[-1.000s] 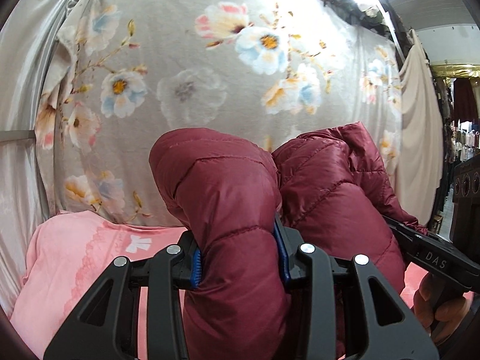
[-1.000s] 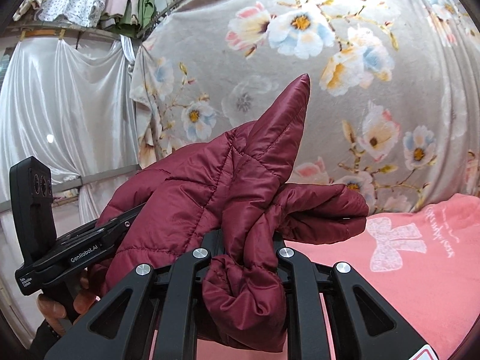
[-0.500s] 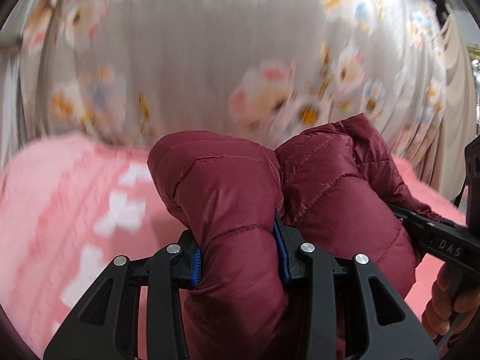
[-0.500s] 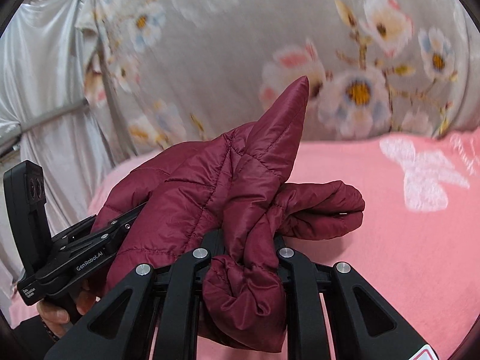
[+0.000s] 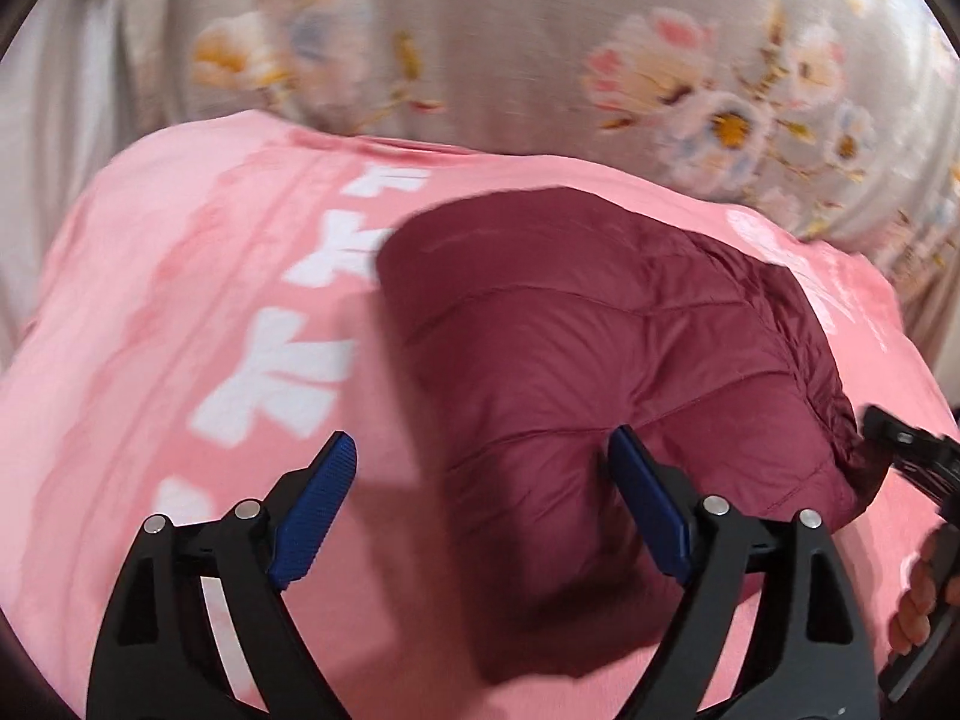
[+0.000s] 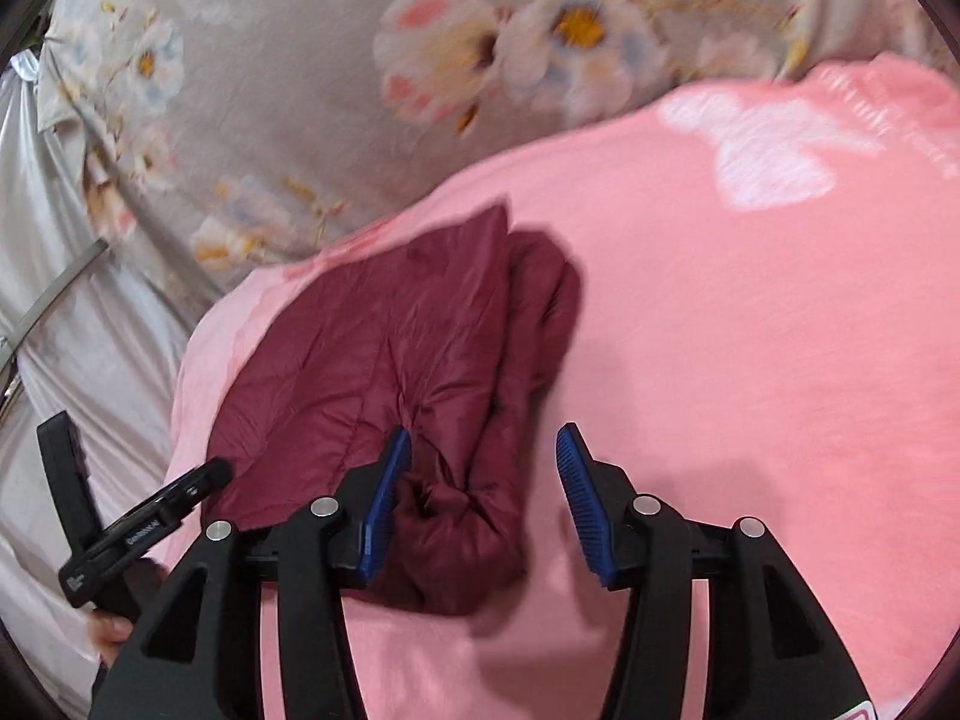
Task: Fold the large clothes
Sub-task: 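Lower the folded jacket onto the blanket and open both tools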
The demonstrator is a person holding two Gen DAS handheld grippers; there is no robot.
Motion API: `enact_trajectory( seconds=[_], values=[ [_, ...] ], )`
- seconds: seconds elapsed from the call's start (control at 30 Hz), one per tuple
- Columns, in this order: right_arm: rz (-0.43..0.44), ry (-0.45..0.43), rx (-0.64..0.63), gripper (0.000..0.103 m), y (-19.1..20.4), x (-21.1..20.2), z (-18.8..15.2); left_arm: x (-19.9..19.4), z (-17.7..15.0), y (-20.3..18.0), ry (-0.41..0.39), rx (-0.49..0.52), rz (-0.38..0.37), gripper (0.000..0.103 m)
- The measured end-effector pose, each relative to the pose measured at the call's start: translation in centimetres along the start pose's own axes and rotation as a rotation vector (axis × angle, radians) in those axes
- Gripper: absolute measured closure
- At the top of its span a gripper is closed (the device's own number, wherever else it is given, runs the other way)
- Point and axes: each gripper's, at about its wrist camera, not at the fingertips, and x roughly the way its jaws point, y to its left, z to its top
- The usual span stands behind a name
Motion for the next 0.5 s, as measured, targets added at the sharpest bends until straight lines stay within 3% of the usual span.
enact_trajectory(
  seconds=[0.03,0.1,0.13,0.17,0.3,0.4,0.5],
  values=[
    [-0.02,-0.005,-0.031,0.054,1.0,-0.6,0.3,-0.4,0.3,0.1,0.005,-0.013,0.023,0.02],
    [-0.057,-0.002,-0.098,0.069,3.0,-1.0,0.7,-1.5,1.0,-0.3,0.017,-0.047,0.083,0.02],
    [-0.096,0.012,-0.167,0.083,5.0,-0.8,0.7,-2.0,1.3,-0.8,0.021,-0.07,0.089,0.02],
    [-0.117,0.016,-0.205,0.09,6.1,-0.5,0.8,-2.2,1.3,-1.1,0.029,-0.089,0.088,0.02],
    [-0.228,0.032,-0.342,0.093,9.5,2.1,-0.7,-1.9,0.4,-2.7,0.084,-0.154,0.068,0.019],
    [-0.283,0.048,-0.33,0.095,8.8,3.5,-1.3,-1.3,-1.8,-3.1,0.163,-0.211,0.002,0.019],
    [-0.251,0.074,-0.279,0.096,6.9,3.6,-1.5,-2.7,-5.8,-2.8,0.208,-0.248,-0.087,0.019]
  ],
)
